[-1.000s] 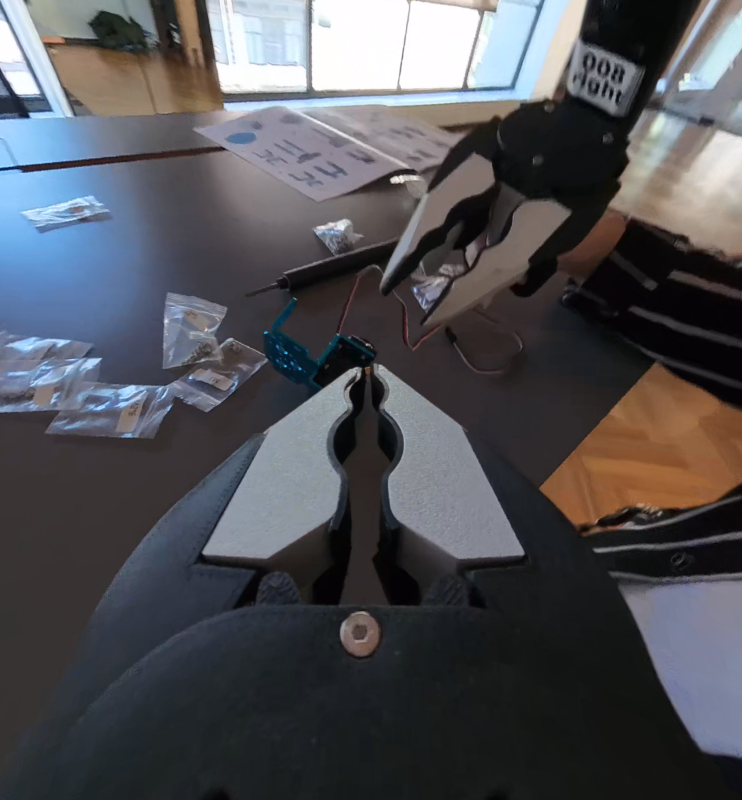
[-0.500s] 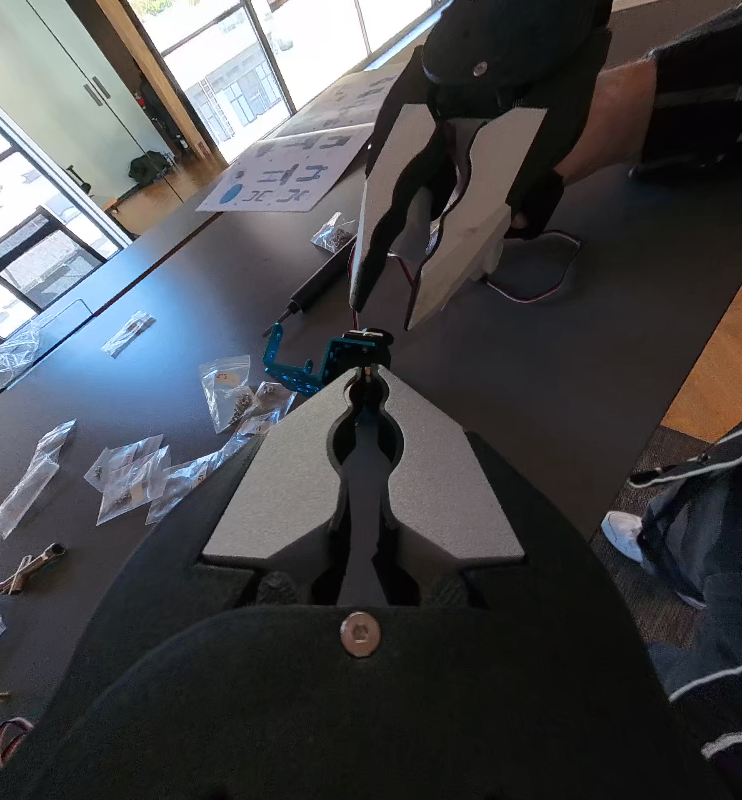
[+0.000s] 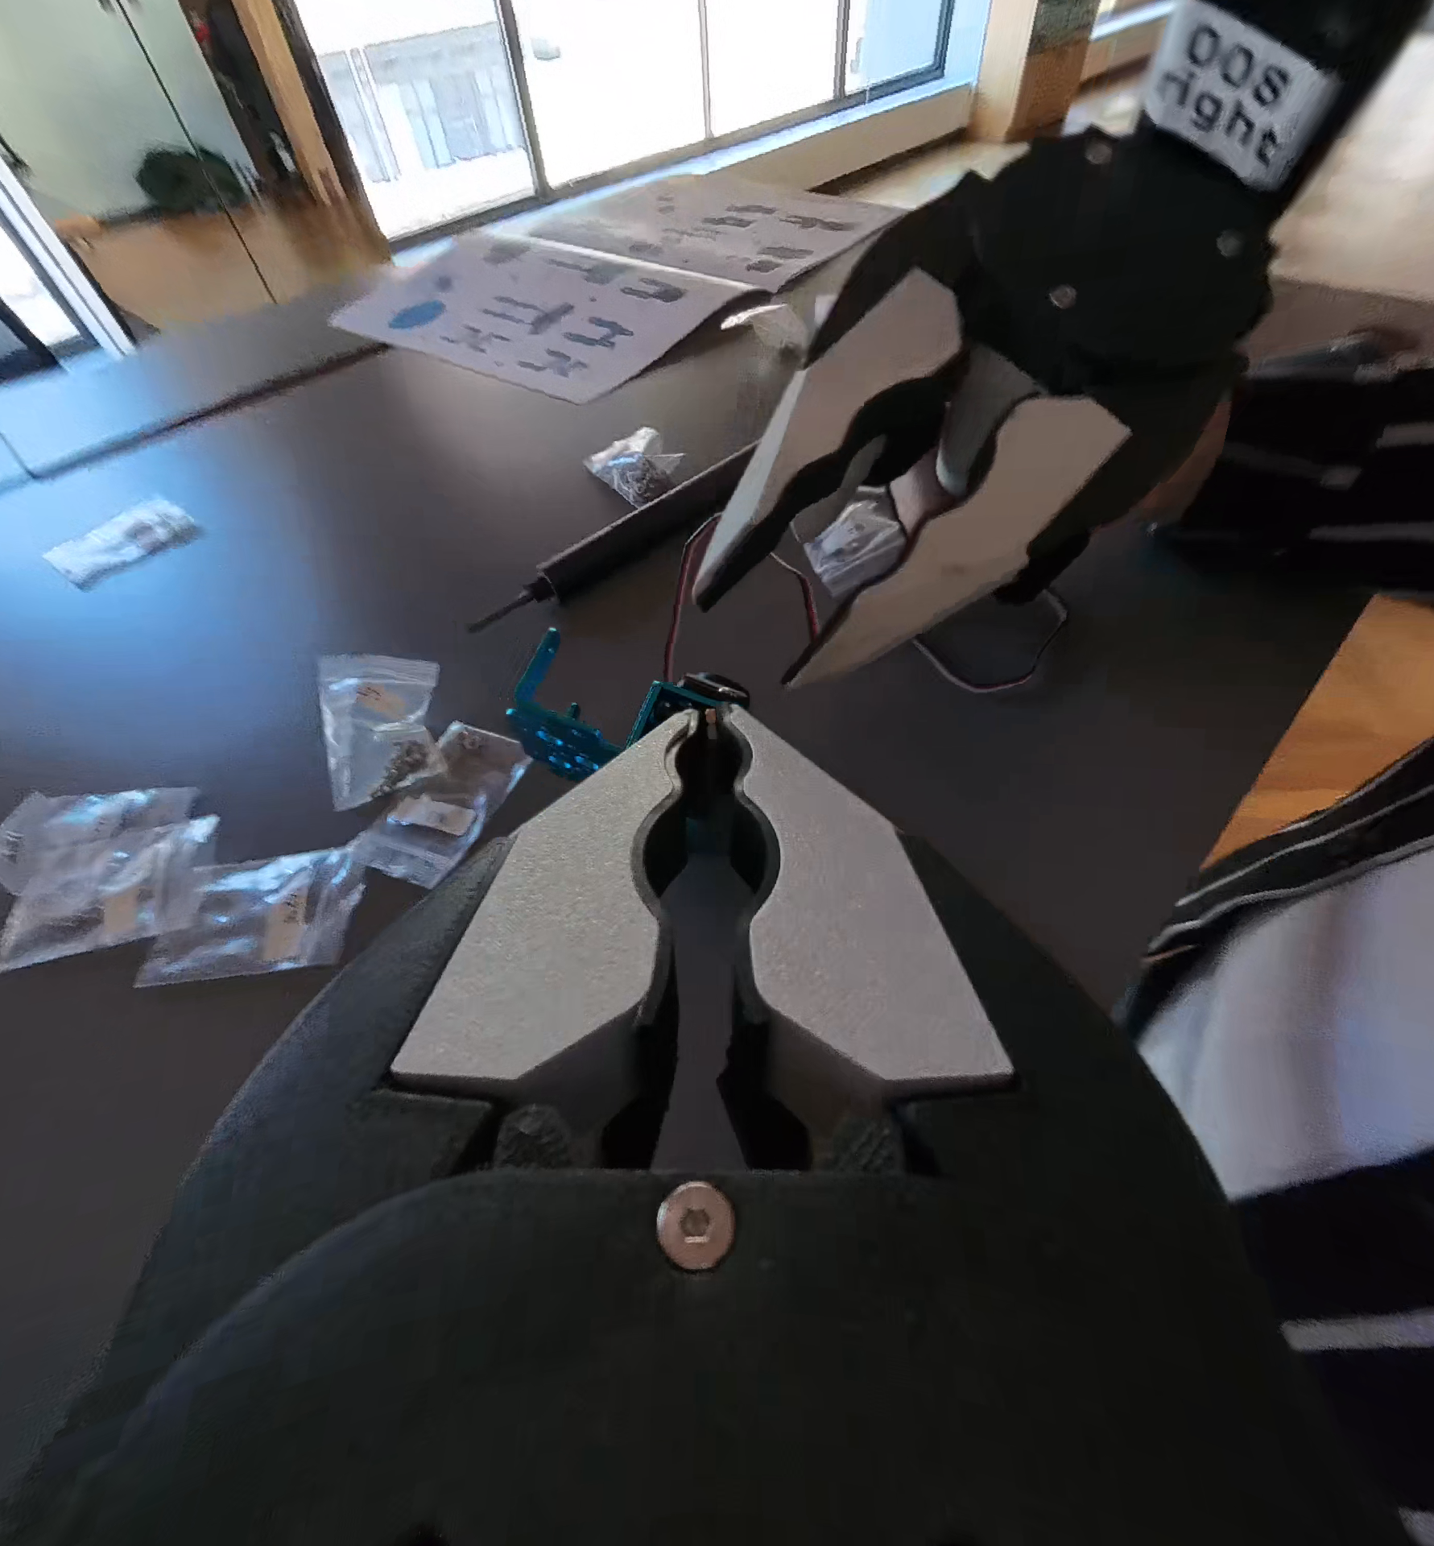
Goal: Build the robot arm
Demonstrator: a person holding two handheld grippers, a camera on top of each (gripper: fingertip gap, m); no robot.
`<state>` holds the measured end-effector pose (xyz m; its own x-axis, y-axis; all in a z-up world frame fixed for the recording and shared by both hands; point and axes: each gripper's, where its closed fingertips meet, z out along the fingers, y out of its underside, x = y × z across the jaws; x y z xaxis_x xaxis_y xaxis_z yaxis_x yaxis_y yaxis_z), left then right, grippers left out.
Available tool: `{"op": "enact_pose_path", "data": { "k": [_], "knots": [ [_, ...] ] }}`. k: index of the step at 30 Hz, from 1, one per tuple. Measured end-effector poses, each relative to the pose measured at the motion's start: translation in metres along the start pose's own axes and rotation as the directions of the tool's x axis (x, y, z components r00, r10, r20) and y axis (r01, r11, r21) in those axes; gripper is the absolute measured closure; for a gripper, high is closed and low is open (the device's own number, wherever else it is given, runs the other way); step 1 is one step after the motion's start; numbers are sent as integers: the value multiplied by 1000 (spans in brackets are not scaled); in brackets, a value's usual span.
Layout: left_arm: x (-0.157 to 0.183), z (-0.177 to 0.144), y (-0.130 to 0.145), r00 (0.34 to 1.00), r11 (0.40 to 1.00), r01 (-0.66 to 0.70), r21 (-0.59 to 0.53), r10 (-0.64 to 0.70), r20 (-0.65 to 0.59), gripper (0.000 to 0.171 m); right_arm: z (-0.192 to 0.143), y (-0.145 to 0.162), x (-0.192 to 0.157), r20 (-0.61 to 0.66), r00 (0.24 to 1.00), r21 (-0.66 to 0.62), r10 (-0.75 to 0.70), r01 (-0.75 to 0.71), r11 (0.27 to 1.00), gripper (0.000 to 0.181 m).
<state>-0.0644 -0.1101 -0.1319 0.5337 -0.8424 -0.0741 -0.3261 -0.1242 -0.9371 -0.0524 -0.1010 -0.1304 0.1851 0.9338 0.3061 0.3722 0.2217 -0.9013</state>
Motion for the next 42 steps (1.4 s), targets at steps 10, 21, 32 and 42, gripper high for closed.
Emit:
{"op": "enact_pose_path", "data": {
  "k": [10,21,32,42],
  "knots": [
    [-6,0,-6,822,831,546,-105,-556,-124,171,-4,-12,-5,-51,989,17,-136,137,990,145],
    [4,12,-20,695,717,680,-154,-697,-175,171,-22,-35,3,-118,985,98,-125,137,986,164],
    [5,-8,20,571,582,802,-135,-813,-116,171,-15,-24,1,-94,990,37,-105,109,993,164],
    [17,-14,6,321,377,914,-148,-897,-304,171,9,-22,-36,72,996,21,-43,41,999,160]
  ]
}}
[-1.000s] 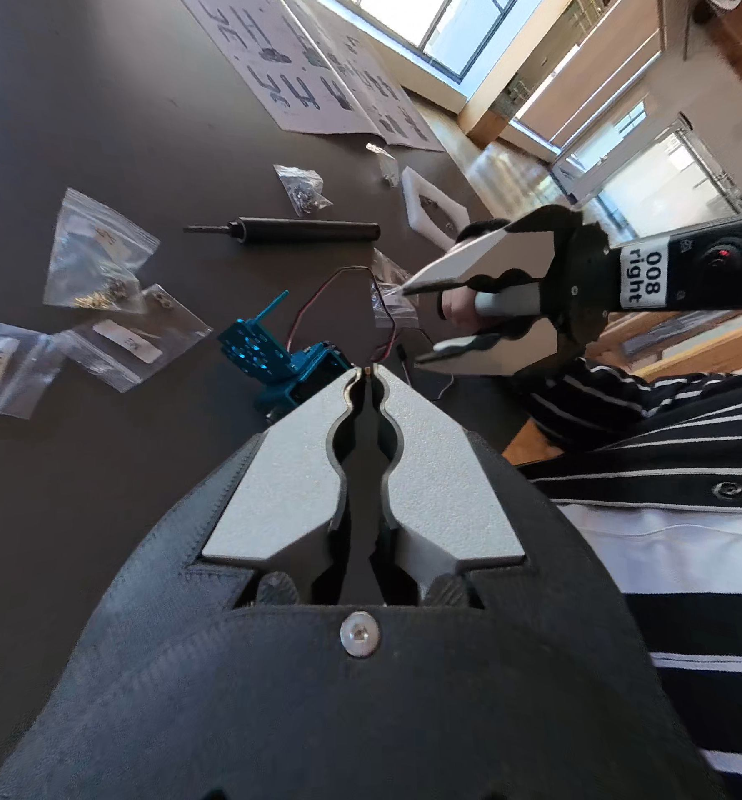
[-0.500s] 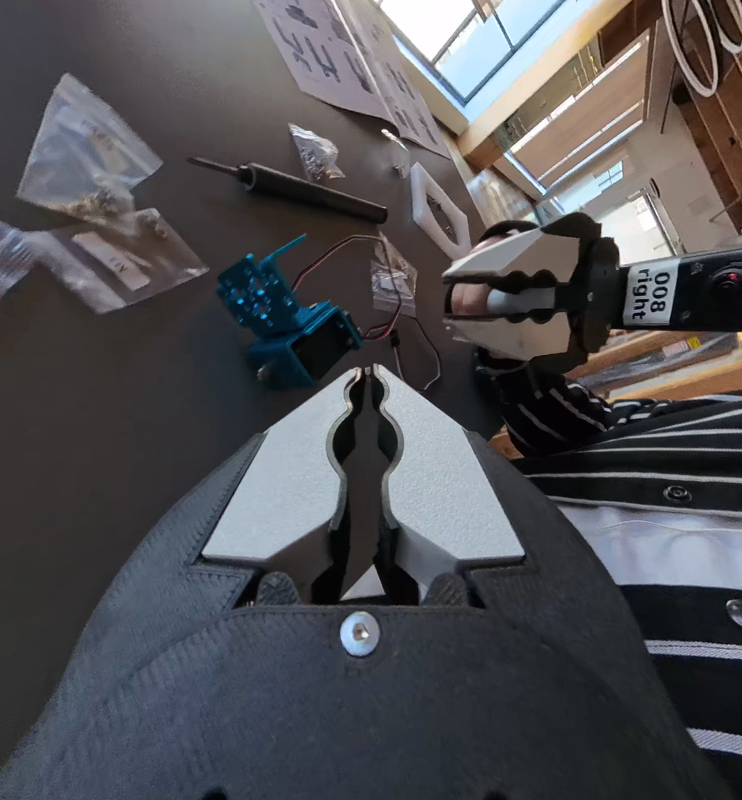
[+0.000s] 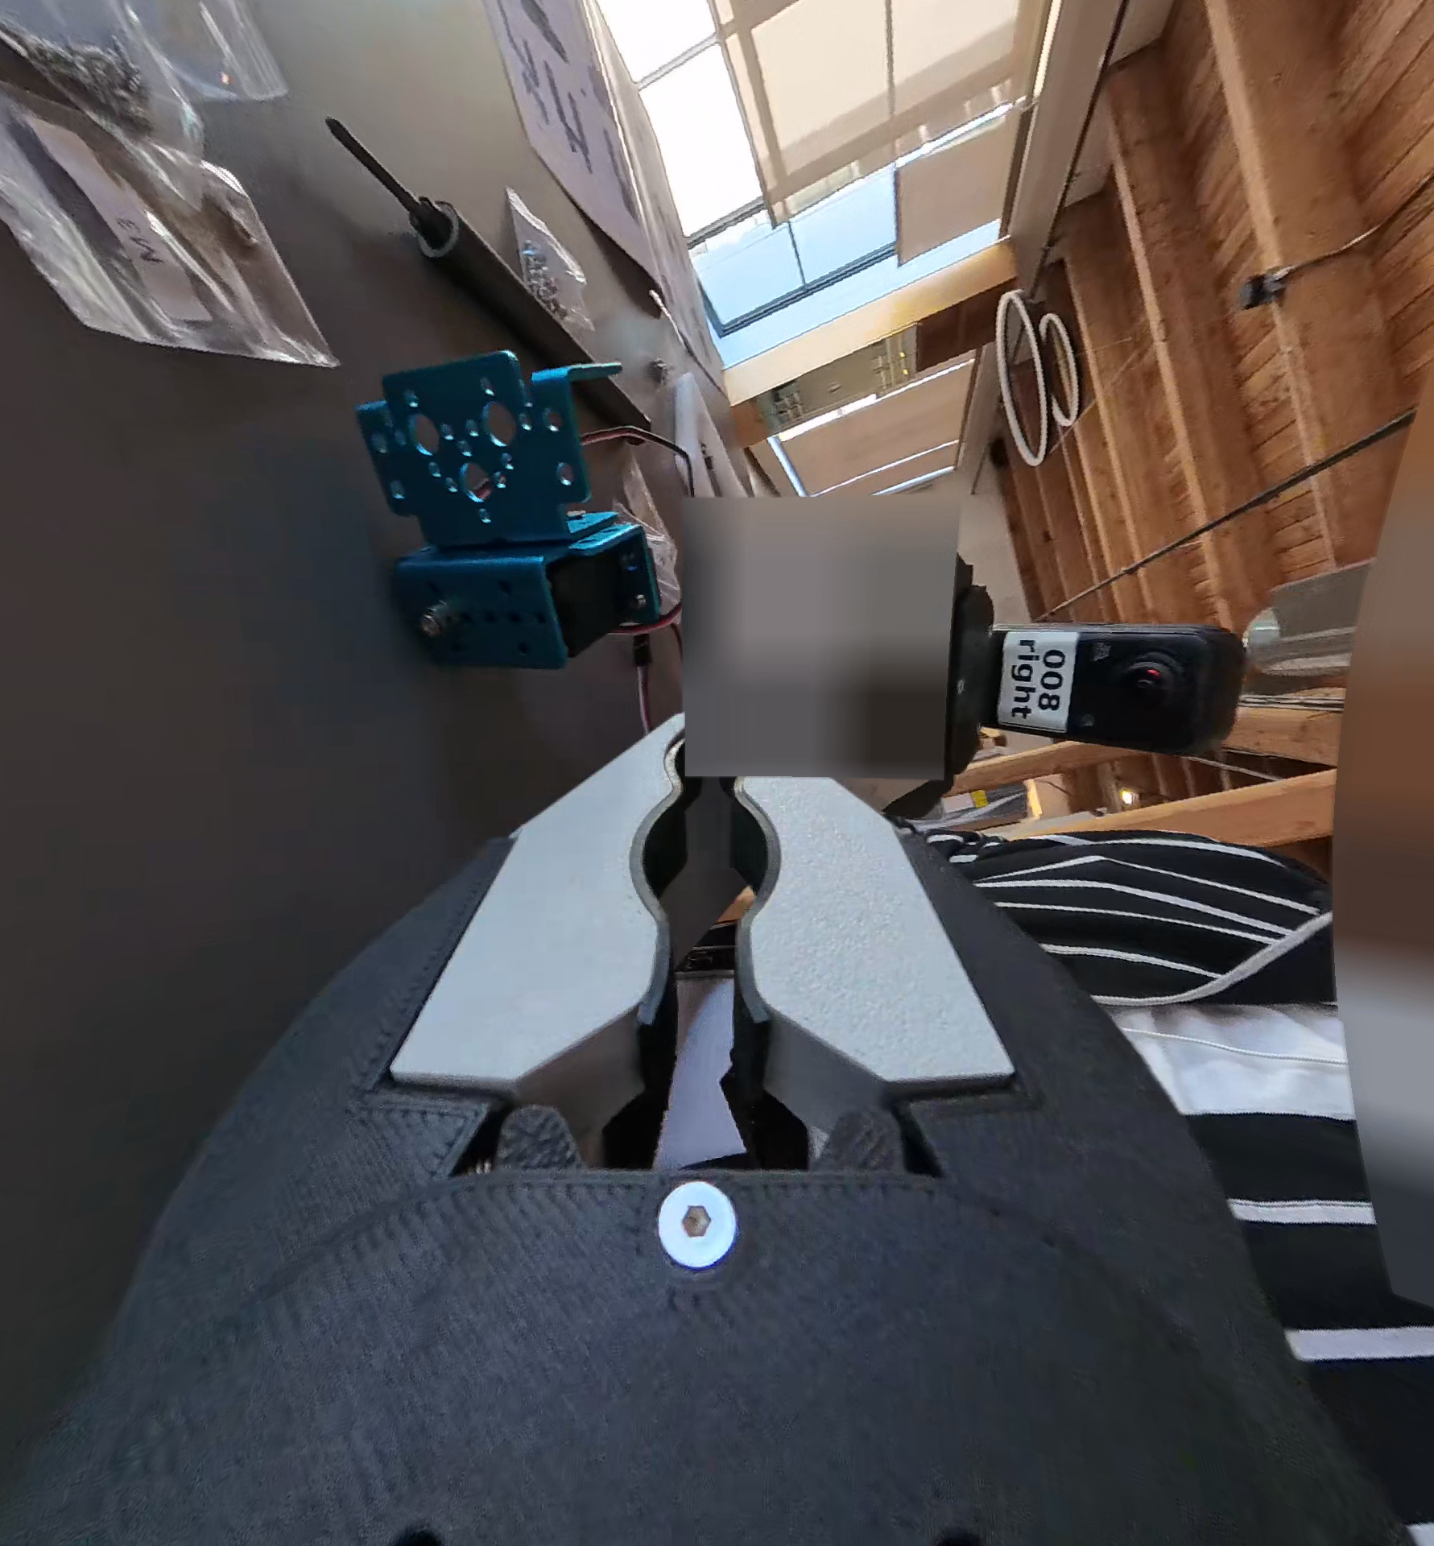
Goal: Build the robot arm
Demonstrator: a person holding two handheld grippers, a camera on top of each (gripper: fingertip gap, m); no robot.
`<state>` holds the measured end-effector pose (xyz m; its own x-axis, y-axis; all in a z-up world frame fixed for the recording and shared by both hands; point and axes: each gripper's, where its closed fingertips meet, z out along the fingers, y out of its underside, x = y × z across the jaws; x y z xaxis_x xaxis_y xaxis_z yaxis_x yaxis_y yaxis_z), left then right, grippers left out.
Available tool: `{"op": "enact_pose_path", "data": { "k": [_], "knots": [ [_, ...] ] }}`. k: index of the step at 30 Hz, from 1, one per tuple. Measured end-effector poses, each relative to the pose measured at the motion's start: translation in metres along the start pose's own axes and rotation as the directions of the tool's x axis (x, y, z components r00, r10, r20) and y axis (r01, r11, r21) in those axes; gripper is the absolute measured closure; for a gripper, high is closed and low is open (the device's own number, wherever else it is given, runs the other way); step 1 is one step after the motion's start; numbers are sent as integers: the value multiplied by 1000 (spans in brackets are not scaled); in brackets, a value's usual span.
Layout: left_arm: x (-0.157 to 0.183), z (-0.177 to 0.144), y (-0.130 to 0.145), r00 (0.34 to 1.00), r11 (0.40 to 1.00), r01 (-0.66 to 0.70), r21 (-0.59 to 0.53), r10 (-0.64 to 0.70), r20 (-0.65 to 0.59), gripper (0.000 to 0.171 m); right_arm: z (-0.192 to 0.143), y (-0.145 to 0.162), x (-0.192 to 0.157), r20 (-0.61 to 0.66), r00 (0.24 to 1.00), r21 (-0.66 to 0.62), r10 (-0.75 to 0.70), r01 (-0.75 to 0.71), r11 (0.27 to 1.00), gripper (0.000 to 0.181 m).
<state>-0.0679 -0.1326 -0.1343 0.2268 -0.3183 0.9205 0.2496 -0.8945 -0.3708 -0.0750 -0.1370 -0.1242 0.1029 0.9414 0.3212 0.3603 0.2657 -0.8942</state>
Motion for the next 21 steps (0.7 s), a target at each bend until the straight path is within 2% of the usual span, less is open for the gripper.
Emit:
{"op": "enact_pose_path", "data": {
  "k": [7,9,15,18,21],
  "knots": [
    [10,11,1,997,999,29,-24,-31,-72,171,0,2,2,-5,999,-7,41,-41,999,166],
    [11,13,1,996,999,32,-28,-34,-82,171,-1,4,3,-8,999,-13,44,-44,999,174],
    [16,13,-2,990,1000,7,-20,-10,-138,170,-4,0,7,4,994,15,109,-109,994,176],
    [25,10,-7,975,1000,22,16,-18,-221,162,-7,-3,11,3,990,49,144,-144,988,176],
    [29,5,-12,957,997,46,54,-28,-290,160,-11,-10,14,6,985,96,173,-173,980,176]
  ]
}}
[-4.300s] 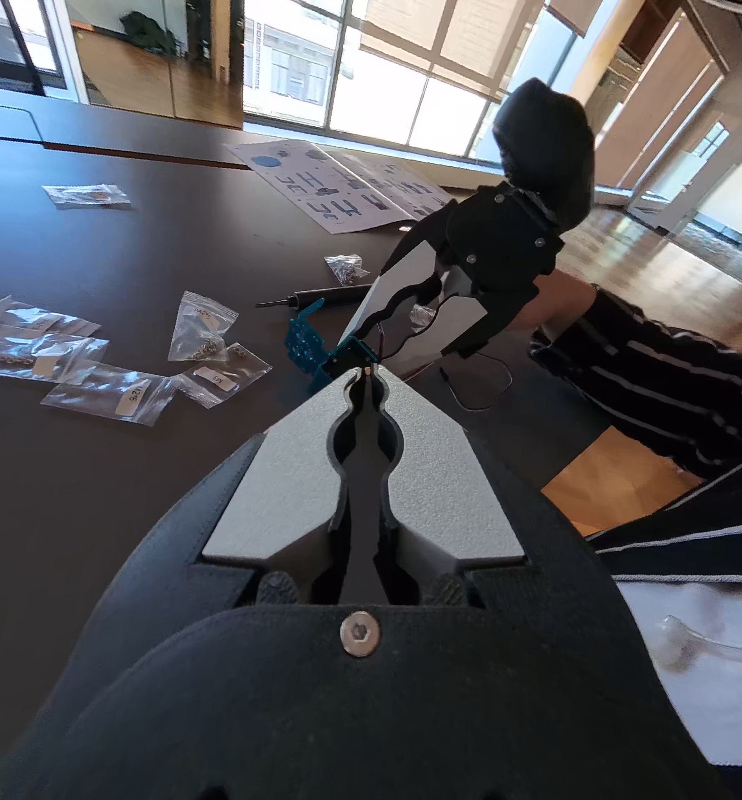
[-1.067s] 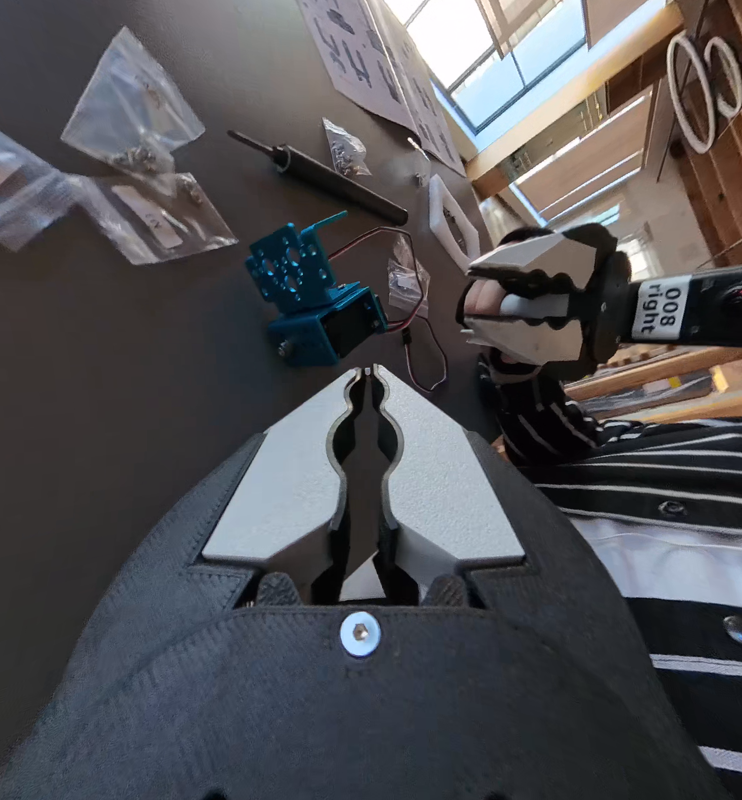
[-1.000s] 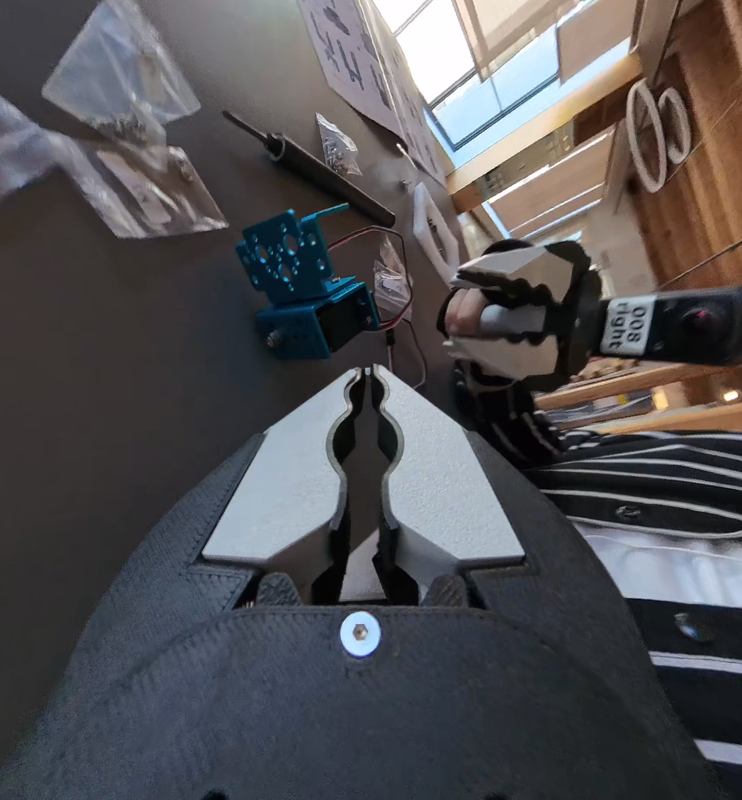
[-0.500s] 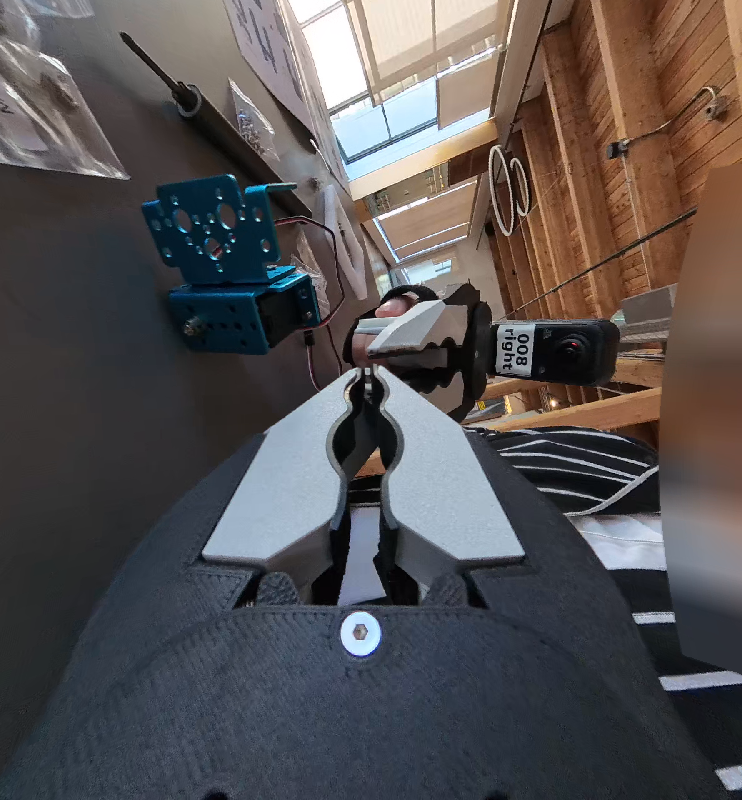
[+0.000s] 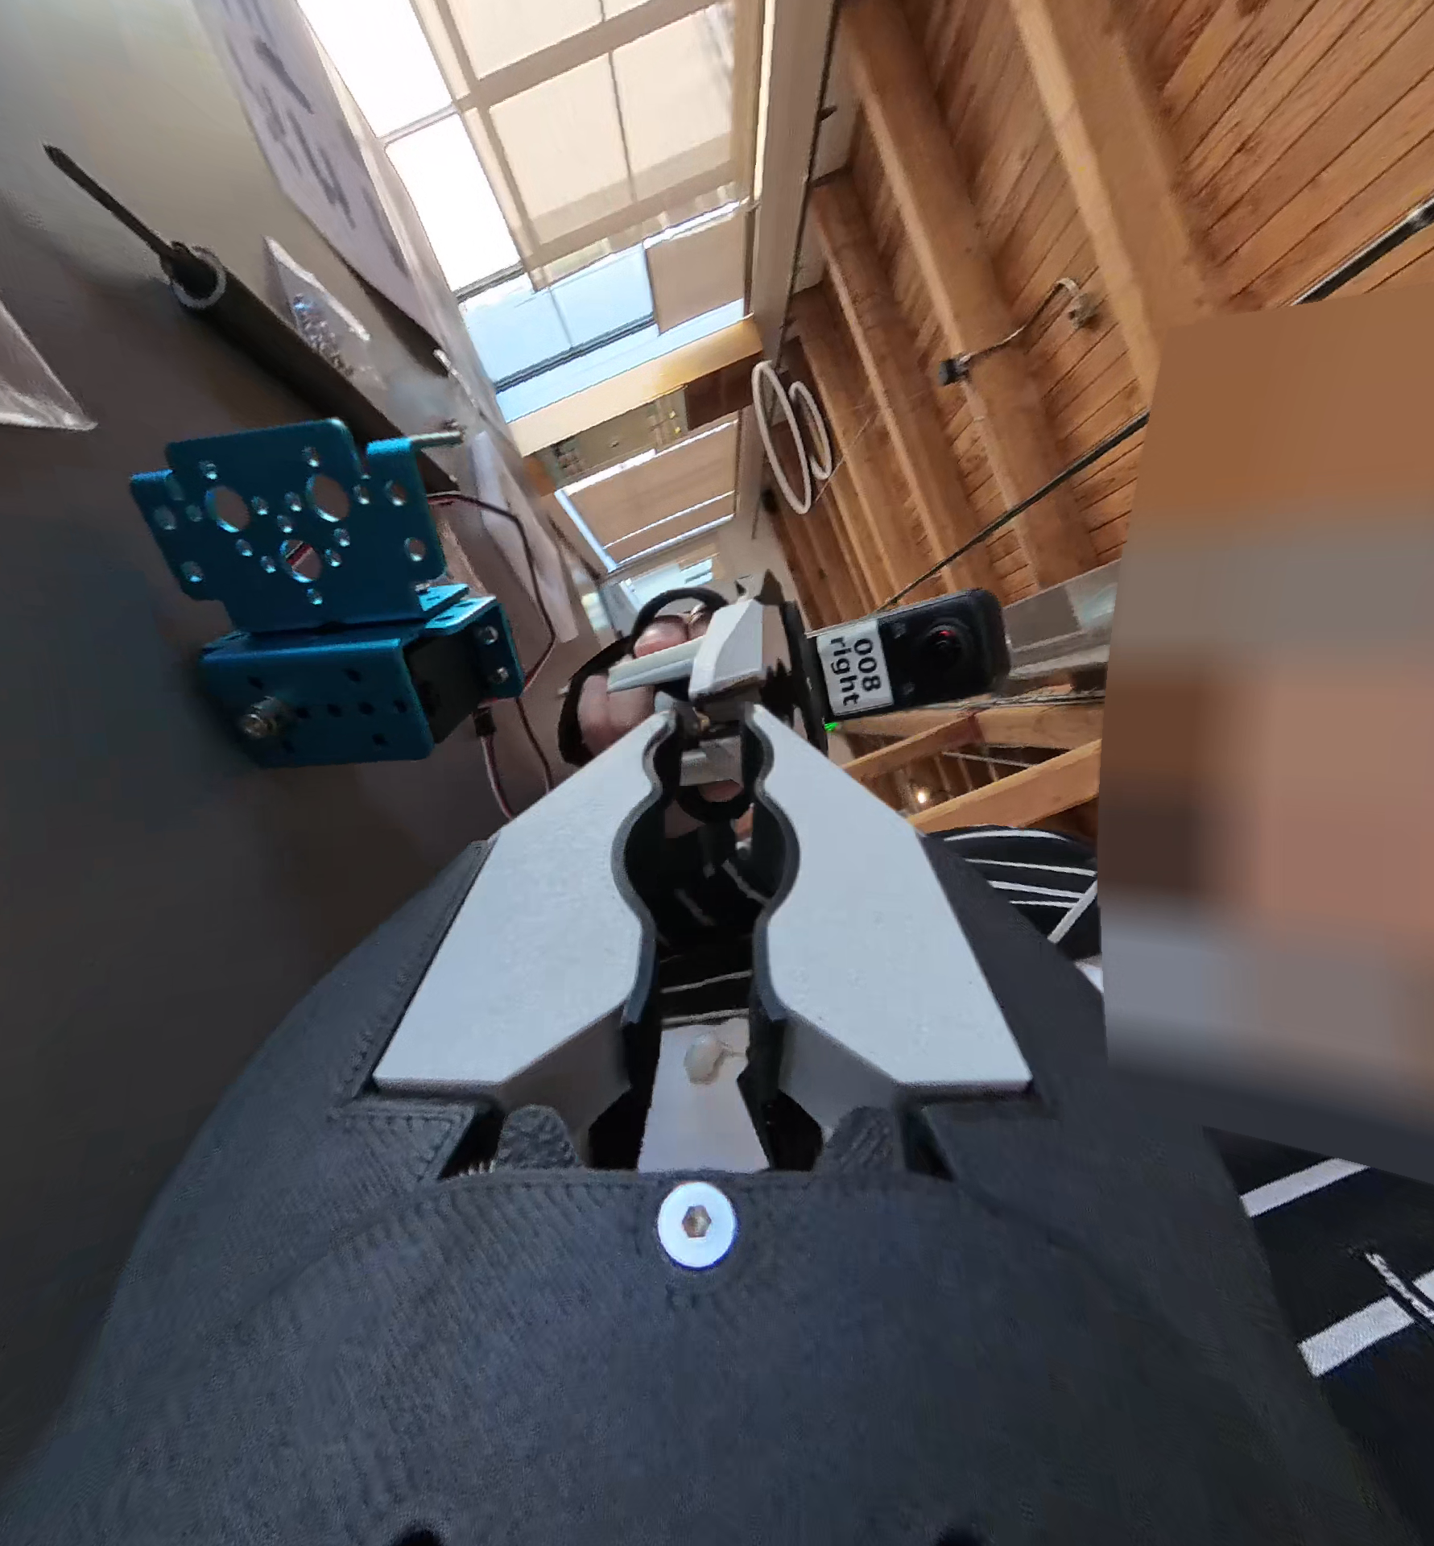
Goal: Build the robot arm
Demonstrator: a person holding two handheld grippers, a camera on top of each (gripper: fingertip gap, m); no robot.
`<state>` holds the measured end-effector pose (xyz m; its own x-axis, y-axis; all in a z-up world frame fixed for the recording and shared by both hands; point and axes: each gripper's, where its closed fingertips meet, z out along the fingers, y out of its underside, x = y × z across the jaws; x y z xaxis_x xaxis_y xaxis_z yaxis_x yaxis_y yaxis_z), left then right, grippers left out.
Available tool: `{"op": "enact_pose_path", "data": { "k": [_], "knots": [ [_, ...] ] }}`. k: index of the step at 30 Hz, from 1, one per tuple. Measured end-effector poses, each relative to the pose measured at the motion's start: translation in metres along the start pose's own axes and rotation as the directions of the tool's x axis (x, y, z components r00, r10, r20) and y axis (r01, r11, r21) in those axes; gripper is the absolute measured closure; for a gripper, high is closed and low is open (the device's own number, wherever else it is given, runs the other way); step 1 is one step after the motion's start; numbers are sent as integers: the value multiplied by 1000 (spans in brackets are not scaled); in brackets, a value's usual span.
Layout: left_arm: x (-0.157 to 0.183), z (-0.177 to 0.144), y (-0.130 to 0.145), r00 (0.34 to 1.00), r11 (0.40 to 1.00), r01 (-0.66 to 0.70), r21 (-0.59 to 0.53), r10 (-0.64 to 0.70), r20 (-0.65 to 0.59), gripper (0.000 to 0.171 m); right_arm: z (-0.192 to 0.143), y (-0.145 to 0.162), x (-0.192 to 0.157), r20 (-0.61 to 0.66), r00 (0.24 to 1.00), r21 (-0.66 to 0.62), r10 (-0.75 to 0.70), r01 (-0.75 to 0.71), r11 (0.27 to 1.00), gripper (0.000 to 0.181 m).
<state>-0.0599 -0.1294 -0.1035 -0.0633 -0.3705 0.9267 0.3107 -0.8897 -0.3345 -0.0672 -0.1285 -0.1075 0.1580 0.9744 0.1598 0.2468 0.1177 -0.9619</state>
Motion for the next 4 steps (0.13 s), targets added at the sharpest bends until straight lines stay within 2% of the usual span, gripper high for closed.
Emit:
{"op": "enact_pose_path", "data": {
  "k": [4],
  "knots": [
    [17,2,-4,991,998,13,61,-4,-134,149,-9,-24,-9,41,999,129,-19,13,992,176]
  ]
}}
